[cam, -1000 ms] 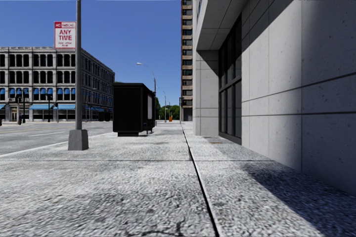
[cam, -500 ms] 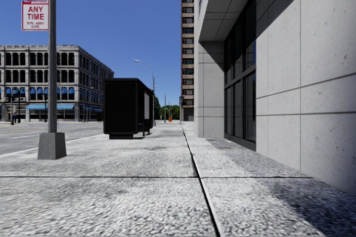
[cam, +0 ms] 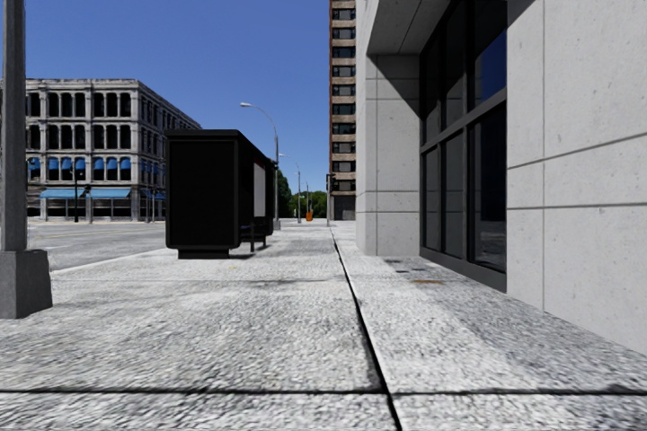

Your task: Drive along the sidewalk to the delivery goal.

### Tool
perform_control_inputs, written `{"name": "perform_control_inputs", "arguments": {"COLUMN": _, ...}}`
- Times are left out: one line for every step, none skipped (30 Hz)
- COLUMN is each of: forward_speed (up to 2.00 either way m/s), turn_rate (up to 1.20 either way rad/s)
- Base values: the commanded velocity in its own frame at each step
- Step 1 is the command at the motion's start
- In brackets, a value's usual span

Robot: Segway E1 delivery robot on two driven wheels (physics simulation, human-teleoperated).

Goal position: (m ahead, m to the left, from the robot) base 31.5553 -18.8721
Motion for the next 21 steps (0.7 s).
{"name": "perform_control_inputs", "arguments": {"forward_speed": 2.00, "turn_rate": 0.00}}
{"name": "perform_control_inputs", "arguments": {"forward_speed": 2.00, "turn_rate": 0.00}}
{"name": "perform_control_inputs", "arguments": {"forward_speed": 2.00, "turn_rate": 0.00}}
{"name": "perform_control_inputs", "arguments": {"forward_speed": 2.00, "turn_rate": 0.00}}
{"name": "perform_control_inputs", "arguments": {"forward_speed": 2.00, "turn_rate": 0.00}}
{"name": "perform_control_inputs", "arguments": {"forward_speed": 2.00, "turn_rate": 0.00}}
{"name": "perform_control_inputs", "arguments": {"forward_speed": 2.00, "turn_rate": 0.00}}
{"name": "perform_control_inputs", "arguments": {"forward_speed": 2.00, "turn_rate": 0.00}}
{"name": "perform_control_inputs", "arguments": {"forward_speed": 2.00, "turn_rate": 0.00}}
{"name": "perform_control_inputs", "arguments": {"forward_speed": 2.00, "turn_rate": 0.00}}
{"name": "perform_control_inputs", "arguments": {"forward_speed": 2.00, "turn_rate": 0.00}}
{"name": "perform_control_inputs", "arguments": {"forward_speed": 2.00, "turn_rate": 0.00}}
{"name": "perform_control_inputs", "arguments": {"forward_speed": 2.00, "turn_rate": 0.00}}
{"name": "perform_control_inputs", "arguments": {"forward_speed": 2.00, "turn_rate": 0.00}}
{"name": "perform_control_inputs", "arguments": {"forward_speed": 2.00, "turn_rate": 0.00}}
{"name": "perform_control_inputs", "arguments": {"forward_speed": 2.00, "turn_rate": 0.00}}
{"name": "perform_control_inputs", "arguments": {"forward_speed": 2.00, "turn_rate": 0.00}}
{"name": "perform_control_inputs", "arguments": {"forward_speed": 2.00, "turn_rate": 0.00}}
{"name": "perform_control_inputs", "arguments": {"forward_speed": 2.00, "turn_rate": 0.00}}
{"name": "perform_control_inputs", "arguments": {"forward_speed": 2.00, "turn_rate": 0.00}}
{"name": "perform_control_inputs", "arguments": {"forward_speed": 2.00, "turn_rate": 0.00}}
